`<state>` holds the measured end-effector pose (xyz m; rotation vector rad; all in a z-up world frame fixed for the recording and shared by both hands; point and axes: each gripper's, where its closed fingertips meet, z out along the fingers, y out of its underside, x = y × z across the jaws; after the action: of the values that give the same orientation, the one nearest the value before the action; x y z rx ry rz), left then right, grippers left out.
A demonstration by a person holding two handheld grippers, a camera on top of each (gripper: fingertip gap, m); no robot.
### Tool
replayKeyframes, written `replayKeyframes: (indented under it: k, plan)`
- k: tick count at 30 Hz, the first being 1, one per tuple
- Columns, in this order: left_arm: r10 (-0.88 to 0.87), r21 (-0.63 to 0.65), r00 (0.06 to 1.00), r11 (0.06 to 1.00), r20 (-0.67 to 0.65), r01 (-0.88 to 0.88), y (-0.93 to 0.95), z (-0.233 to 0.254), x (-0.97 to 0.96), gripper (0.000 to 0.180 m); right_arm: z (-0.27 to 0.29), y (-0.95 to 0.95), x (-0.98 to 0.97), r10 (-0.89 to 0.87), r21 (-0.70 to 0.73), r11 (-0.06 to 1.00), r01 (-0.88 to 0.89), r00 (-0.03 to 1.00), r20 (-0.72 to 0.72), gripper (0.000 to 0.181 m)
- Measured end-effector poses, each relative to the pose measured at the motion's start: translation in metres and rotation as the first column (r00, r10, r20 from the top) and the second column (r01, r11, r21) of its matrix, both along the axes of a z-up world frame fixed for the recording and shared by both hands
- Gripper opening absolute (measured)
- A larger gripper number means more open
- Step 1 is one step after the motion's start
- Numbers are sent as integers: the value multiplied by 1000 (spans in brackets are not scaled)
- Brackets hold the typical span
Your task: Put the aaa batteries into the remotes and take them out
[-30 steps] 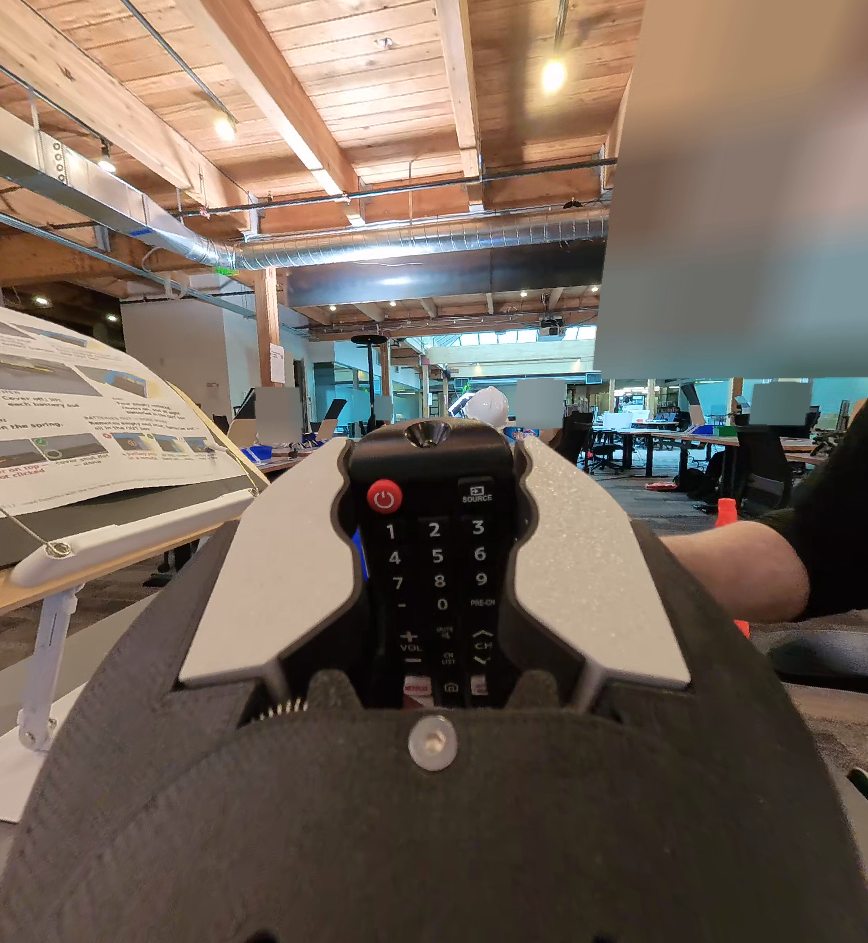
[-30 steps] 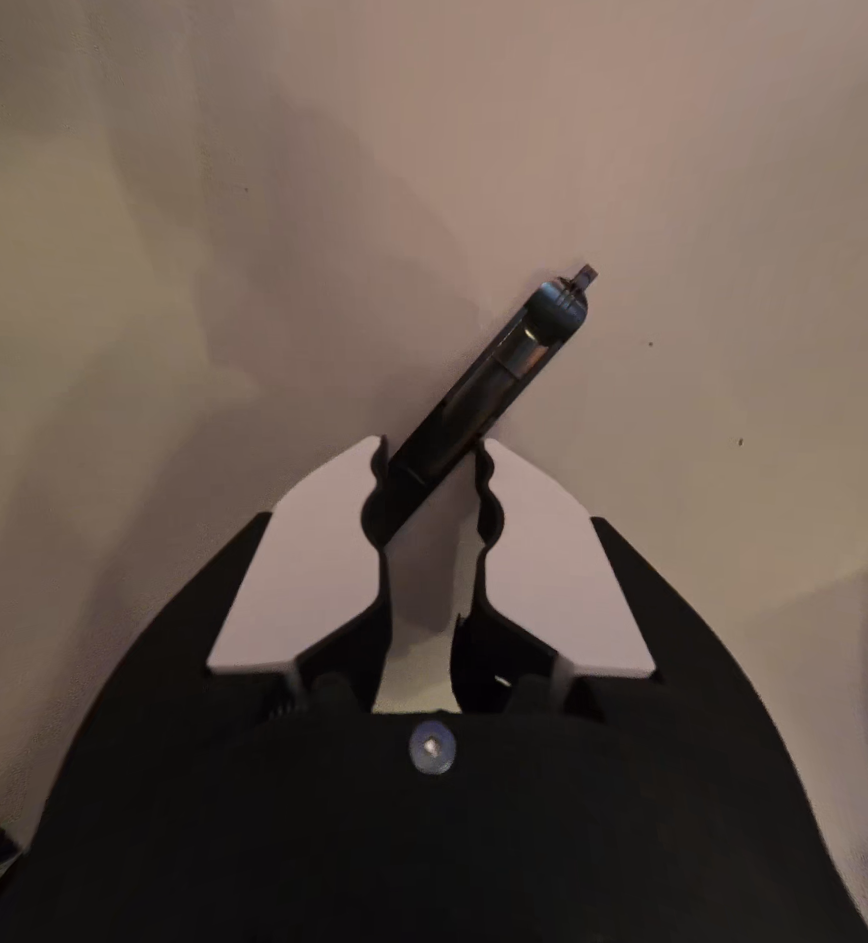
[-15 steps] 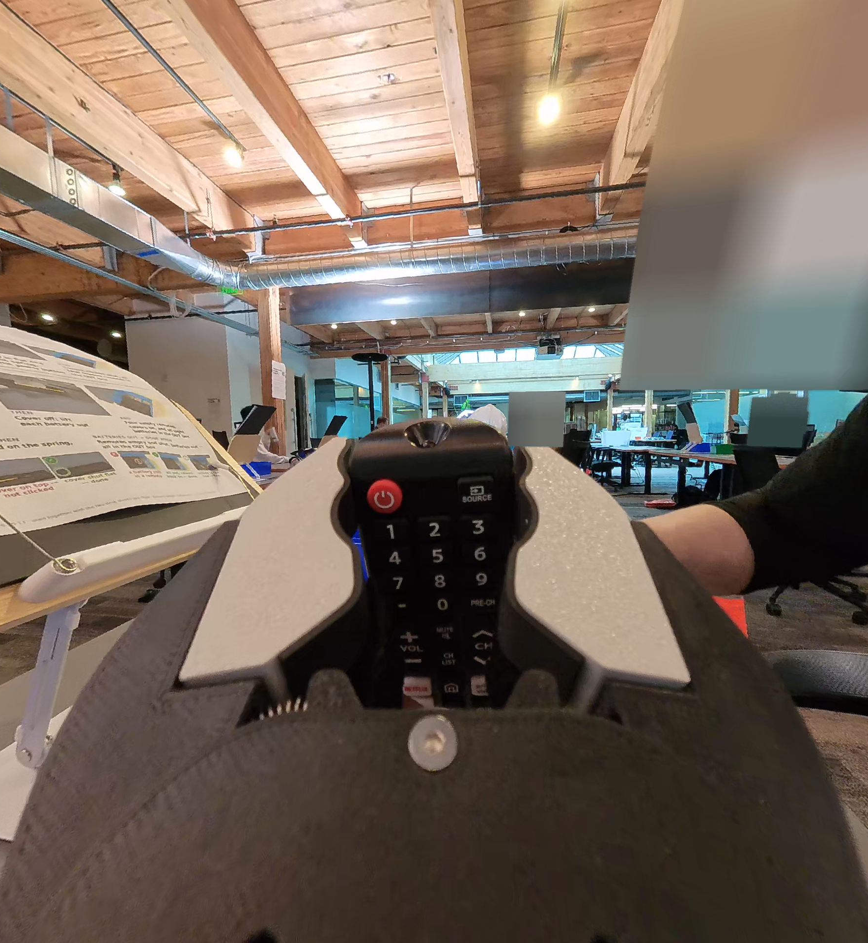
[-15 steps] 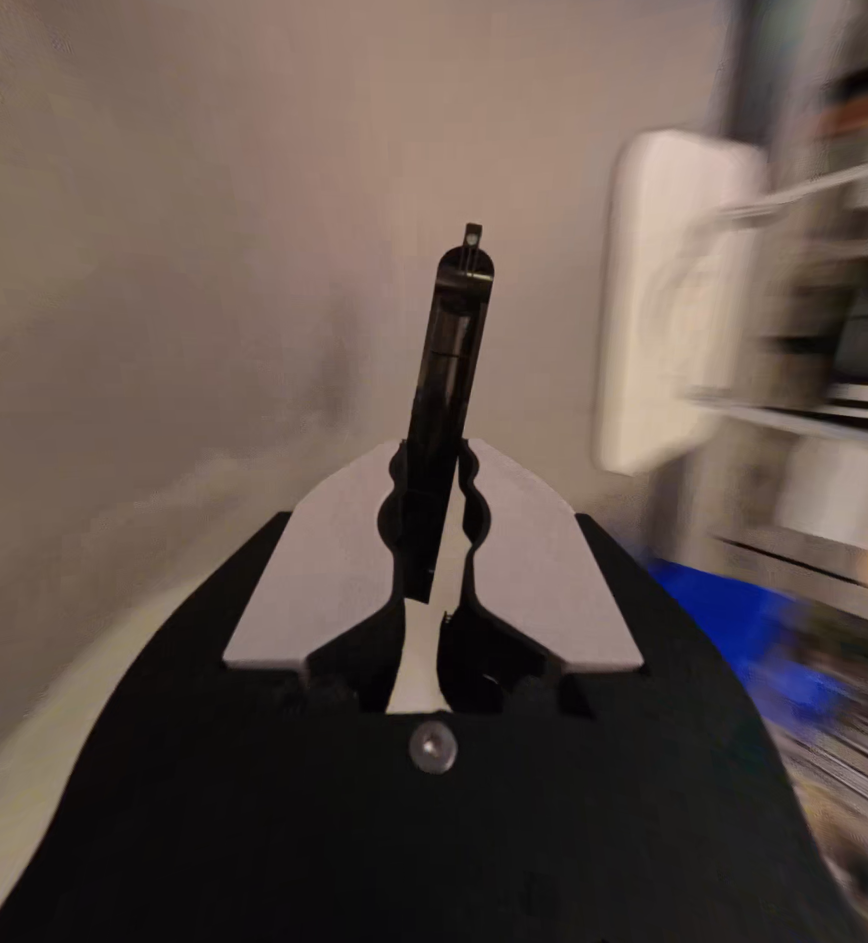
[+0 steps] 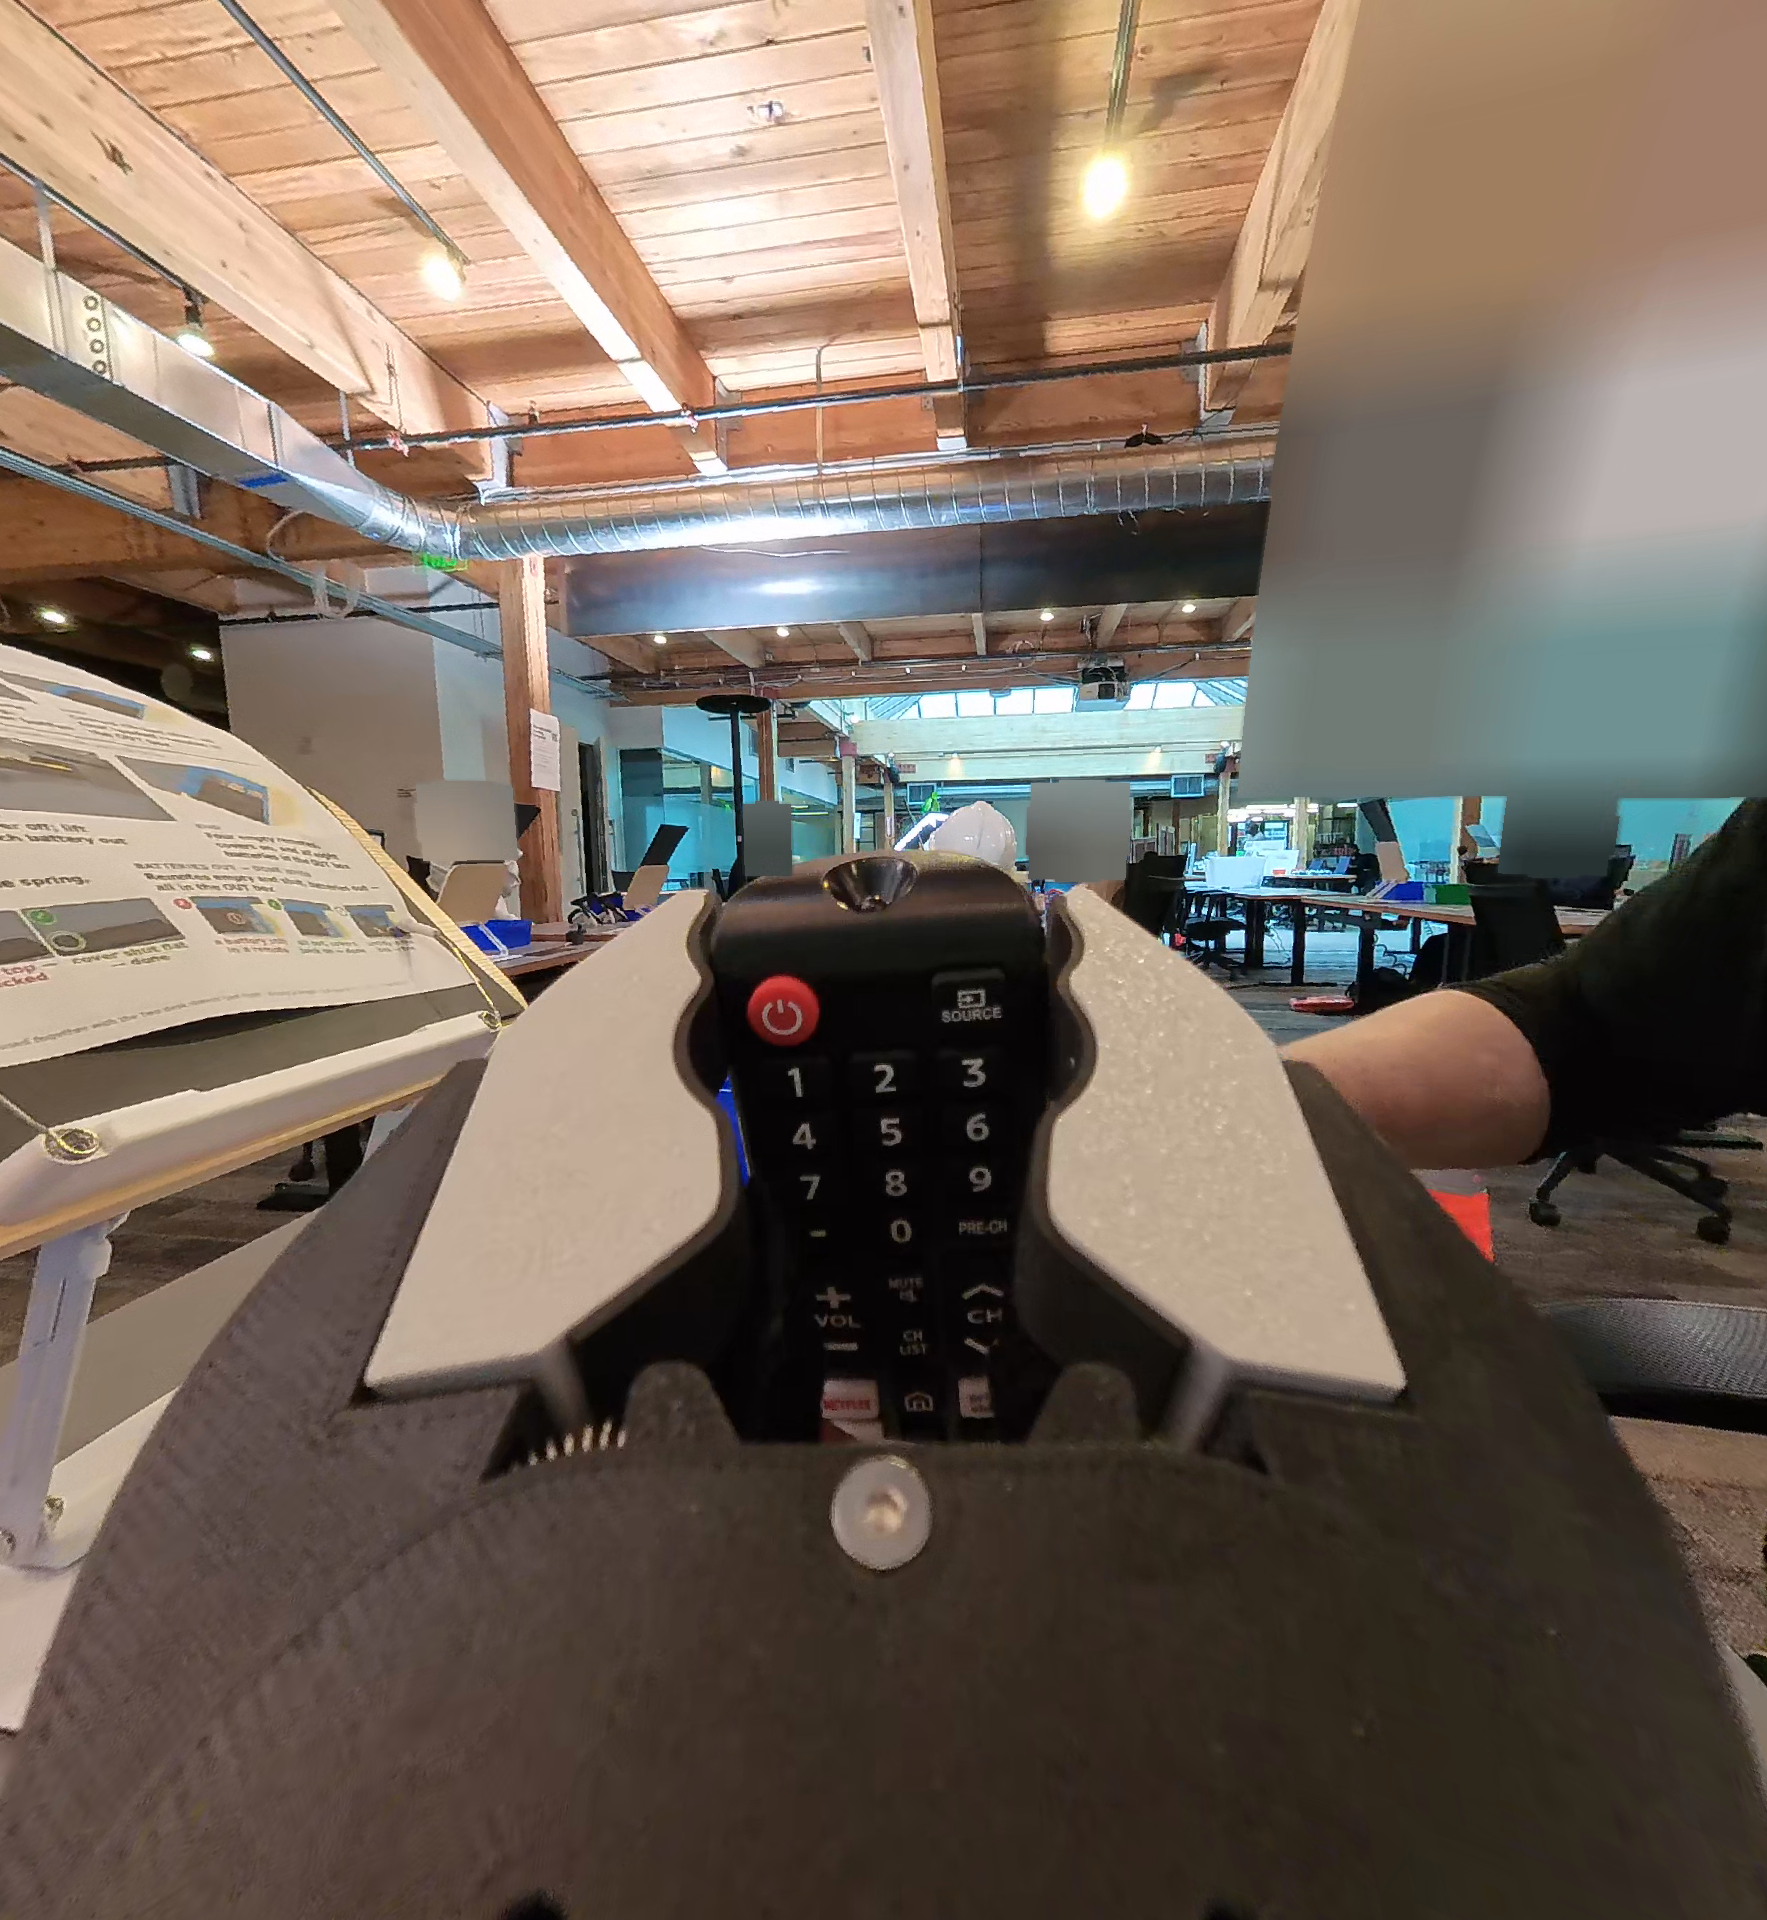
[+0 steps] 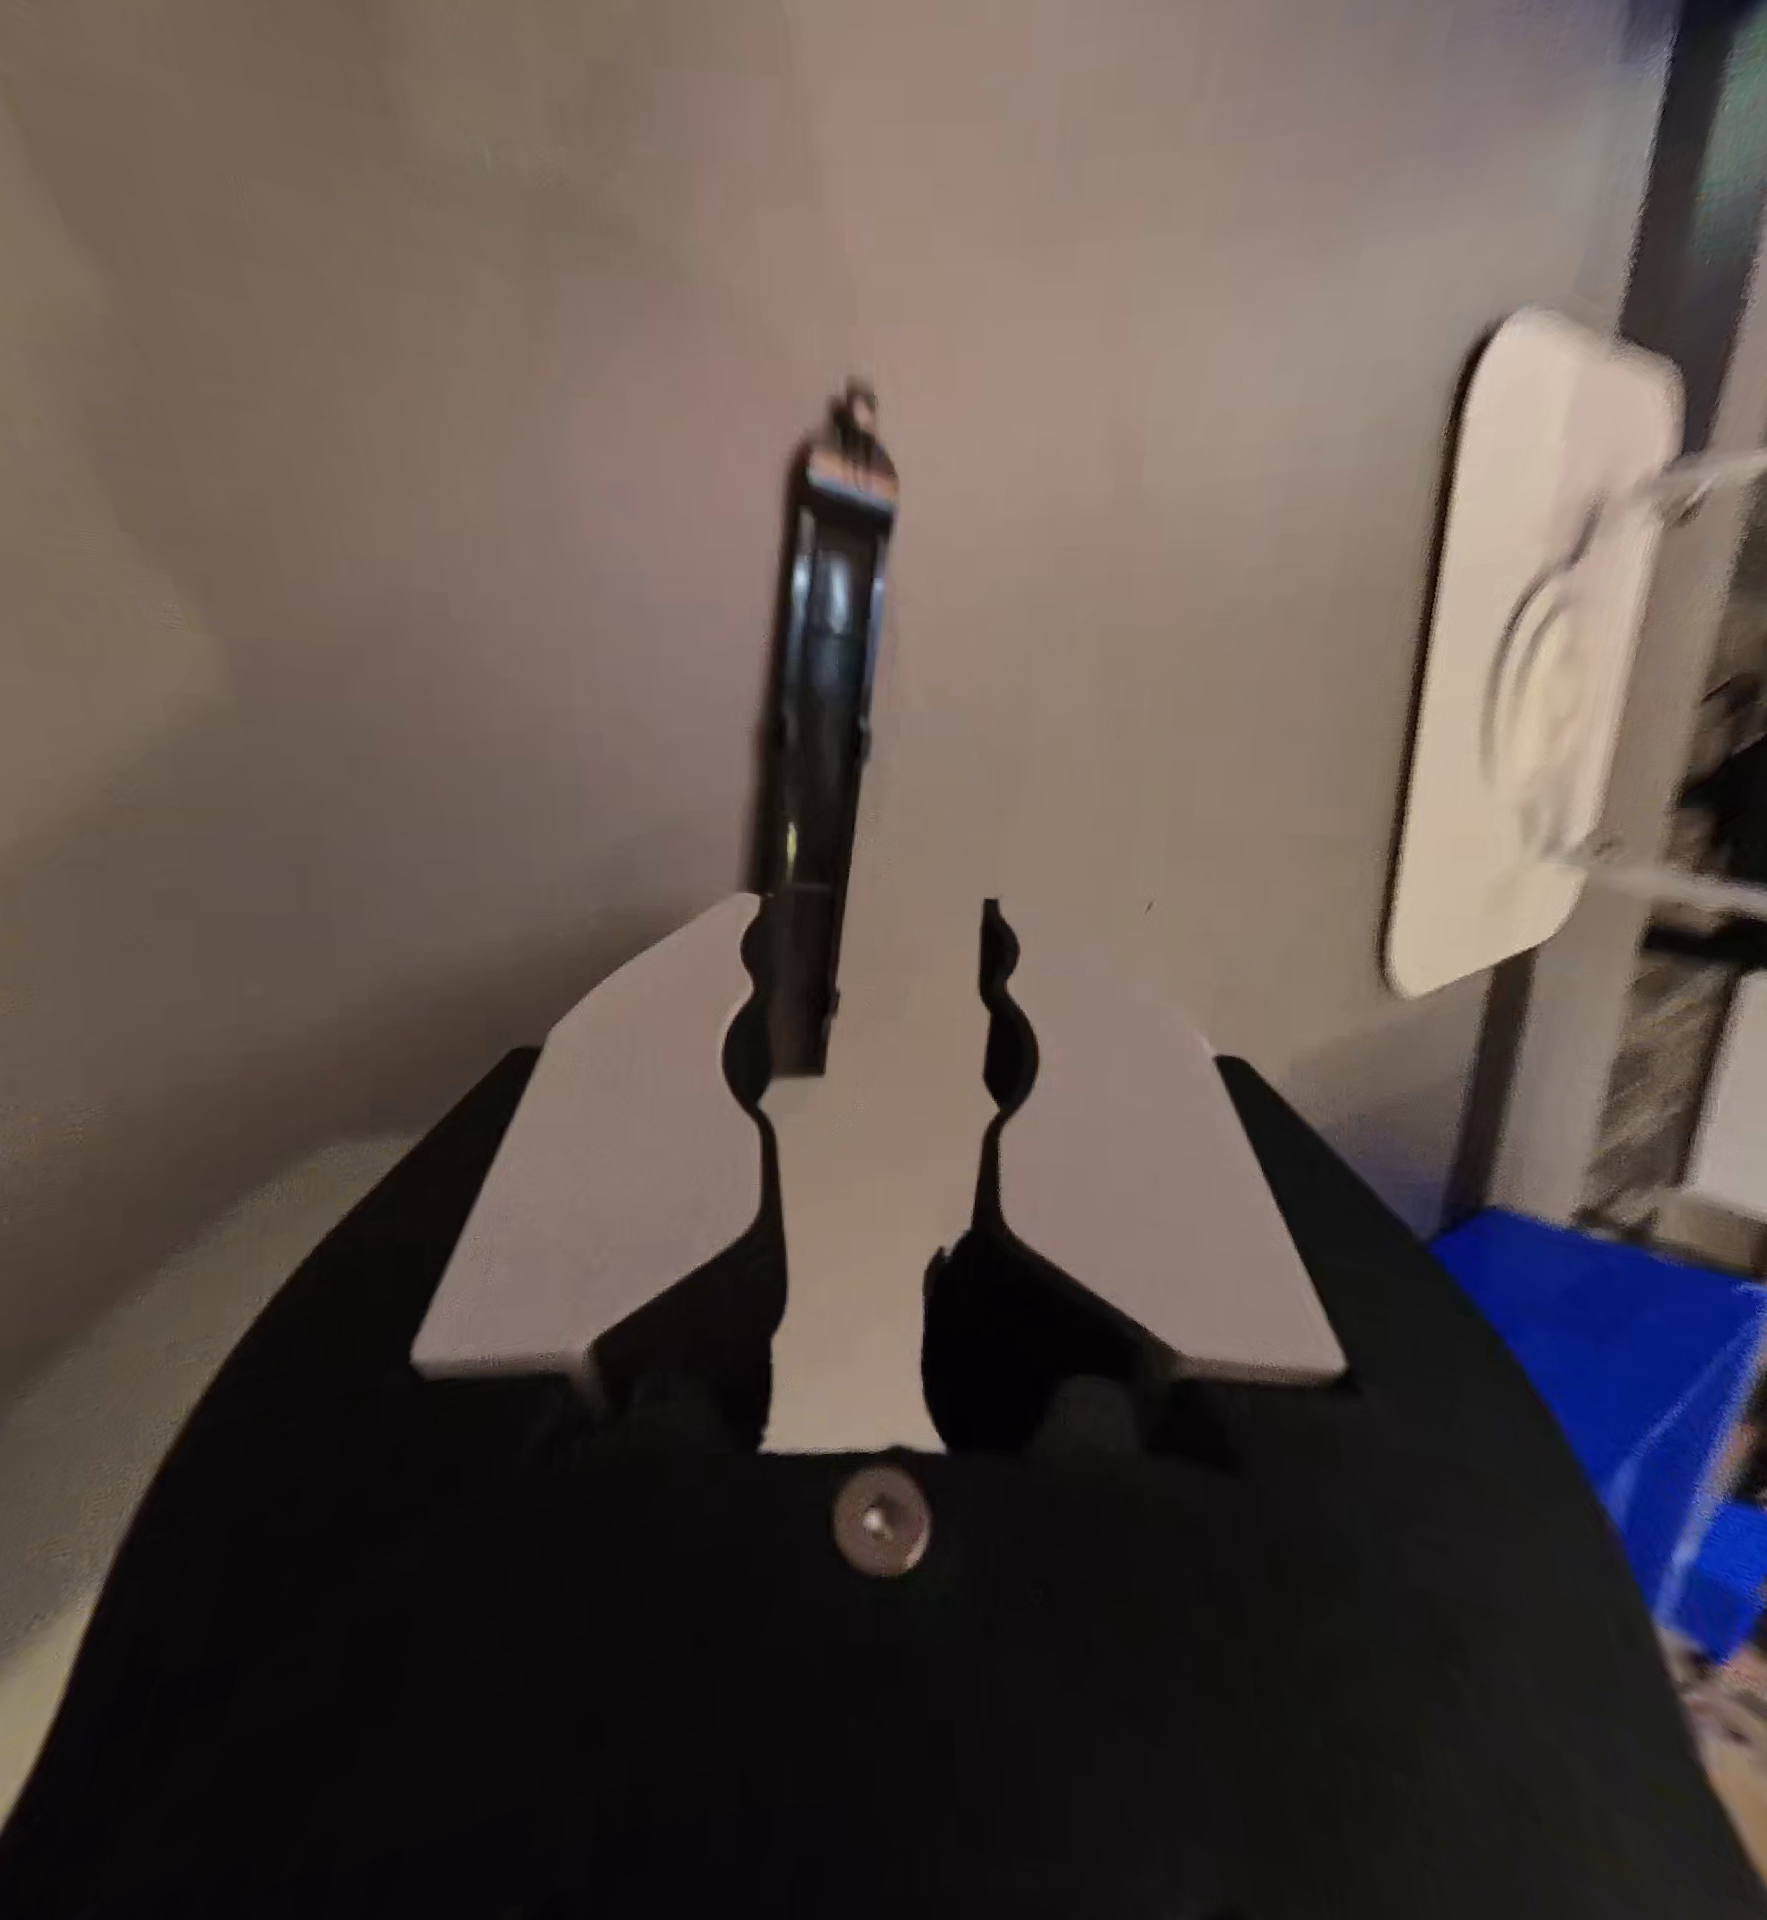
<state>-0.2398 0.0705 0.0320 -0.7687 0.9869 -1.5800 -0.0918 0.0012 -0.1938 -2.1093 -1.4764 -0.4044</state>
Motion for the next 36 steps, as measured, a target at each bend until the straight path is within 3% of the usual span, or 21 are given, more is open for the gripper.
replayKeyframes:
  k: [2, 4, 6, 7, 9, 13, 15, 16, 21, 25, 28, 34, 36]
  plan:
    - [1, 1, 1000, 1000, 0, -1, 0, 0, 0, 59, -9, -7, 0, -45, -110, 993, 38, 997, -61, 37]
    - [3, 0, 1000, 1000, 7, -3, 1, 2, -2, 60, -11, -8, -6, -20, -67, 998, 15, 997, -75, 26]
    - [3, -1, 1000, 1000, 10, -3, 1, 3, -3, 60, -17, -8, -5, 19, -2, 1000, -18, 999, 33, 22]
    - [4, -3, 1000, 1000, 12, -4, 2, 3, -3, 59, -24, -9, -5, 28, -7, 1000, -28, 997, 66, 8]
    - [-2, -5, 1000, 1000, 12, 2, 1, 3, -3, 59, -26, -3, -6, 33, 37, 999, -35, 998, 56, 0]
    - [-5, 3, 1000, 1000, 10, 5, -1, 3, -3, 59, -25, 4, -4, -9, 8, 1000, 10, 998, -56, 0]
    - [0, 4, 1000, 1000, 16, 0, 0, 4, -5, 60, -17, 11, -5, -12, 53, 998, 17, 995, -100, 24]
    - [1, 3, 1000, 1000, 17, -1, 0, 5, -5, 59, -18, 12, 1, -25, 47, 998, 28, 998, -62, 27]
    - [-4, -1, 1000, 1000, 18, 4, 1, 4, -5, 59, -26, 12, -4, -1, -4, 1000, 0, 997, -77, 1]
    - [-5, 1, 1000, 1000, 21, 5, 0, 5, -6, 59, -25, 17, -3, -3, 1, 1000, 3, 996, -90, 2]
    - [-6, -3, 1000, 1000, 25, 6, 1, 6, -7, 59, -26, 15, -5, 3, -86, 996, -13, 993, -115, 0]
    - [-8, 0, 1000, 1000, 27, 8, 1, 6, -7, 59, -13, -11, -17, -72, -465, 874, -140, 910, -409, 0]
    - [-6, -1, 1000, 1000, 27, 6, 1, 6, -8, 59, -4, -4, -15, -105, -471, 873, -128, 892, -439, 0]
